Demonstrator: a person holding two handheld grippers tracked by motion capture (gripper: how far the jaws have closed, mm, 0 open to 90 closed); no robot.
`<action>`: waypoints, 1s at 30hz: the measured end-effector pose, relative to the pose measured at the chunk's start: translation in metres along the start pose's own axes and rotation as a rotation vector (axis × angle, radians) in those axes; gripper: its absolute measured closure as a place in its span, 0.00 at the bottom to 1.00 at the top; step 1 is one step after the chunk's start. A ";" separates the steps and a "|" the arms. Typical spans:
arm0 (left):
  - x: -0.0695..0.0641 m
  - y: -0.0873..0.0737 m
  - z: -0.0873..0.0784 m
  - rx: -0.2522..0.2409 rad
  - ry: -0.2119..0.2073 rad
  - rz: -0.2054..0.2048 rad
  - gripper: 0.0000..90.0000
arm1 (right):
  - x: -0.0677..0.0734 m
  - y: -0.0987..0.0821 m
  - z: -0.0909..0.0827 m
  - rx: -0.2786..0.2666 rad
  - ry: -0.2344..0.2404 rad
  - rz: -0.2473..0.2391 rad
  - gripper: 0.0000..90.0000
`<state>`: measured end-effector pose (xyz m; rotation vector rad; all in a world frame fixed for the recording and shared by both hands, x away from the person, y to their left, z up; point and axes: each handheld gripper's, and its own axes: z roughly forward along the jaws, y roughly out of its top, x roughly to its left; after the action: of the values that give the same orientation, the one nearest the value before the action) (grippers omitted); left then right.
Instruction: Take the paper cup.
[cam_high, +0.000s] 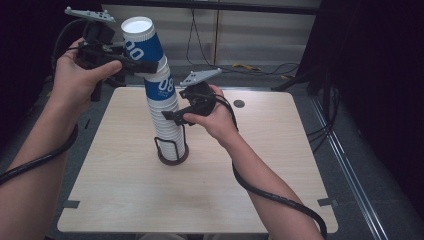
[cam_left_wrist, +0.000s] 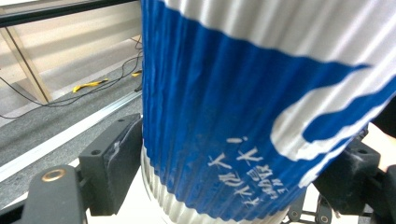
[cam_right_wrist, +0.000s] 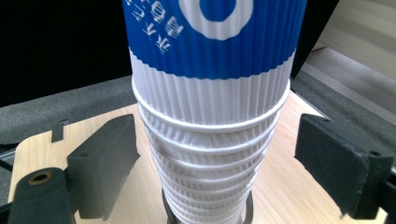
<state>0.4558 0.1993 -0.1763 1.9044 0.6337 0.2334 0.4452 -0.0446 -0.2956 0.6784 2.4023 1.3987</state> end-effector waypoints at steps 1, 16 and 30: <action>0.000 0.000 -0.001 0.000 0.004 0.001 0.20 | 0.000 0.000 0.000 0.001 0.001 -0.001 0.13; 0.001 -0.002 -0.021 -0.012 0.021 -0.002 0.20 | 0.001 -0.003 0.002 0.008 -0.001 0.005 0.13; 0.011 -0.037 -0.046 -0.017 0.044 -0.036 0.20 | 0.002 -0.008 0.005 0.027 -0.006 -0.002 0.14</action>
<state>0.4332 0.2529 -0.1917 1.8741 0.6927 0.2580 0.4435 -0.0433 -0.3054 0.6862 2.4209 1.3634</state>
